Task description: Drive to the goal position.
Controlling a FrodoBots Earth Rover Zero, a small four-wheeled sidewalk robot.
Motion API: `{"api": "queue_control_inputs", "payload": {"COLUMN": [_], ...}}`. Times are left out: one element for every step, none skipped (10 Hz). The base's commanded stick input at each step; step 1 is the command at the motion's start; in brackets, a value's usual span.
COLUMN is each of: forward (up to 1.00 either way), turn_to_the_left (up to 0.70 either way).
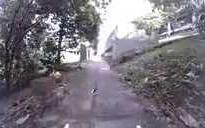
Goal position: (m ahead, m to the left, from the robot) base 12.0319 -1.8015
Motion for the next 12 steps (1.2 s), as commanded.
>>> {"api": "queue_control_inputs", "payload": {"forward": [0.70, 0.70, 0.70, 0.70, 0.70, 0.70, 0.70, 0.70, 0.70, 0.70, 0.70, 0.70], "turn_to_the_left": [0.00, 0.00, 0.00, 0.00, 0.00, 0.00, 0.00, 0.00, 0.00, 0.00, 0.00, 0.00]}}
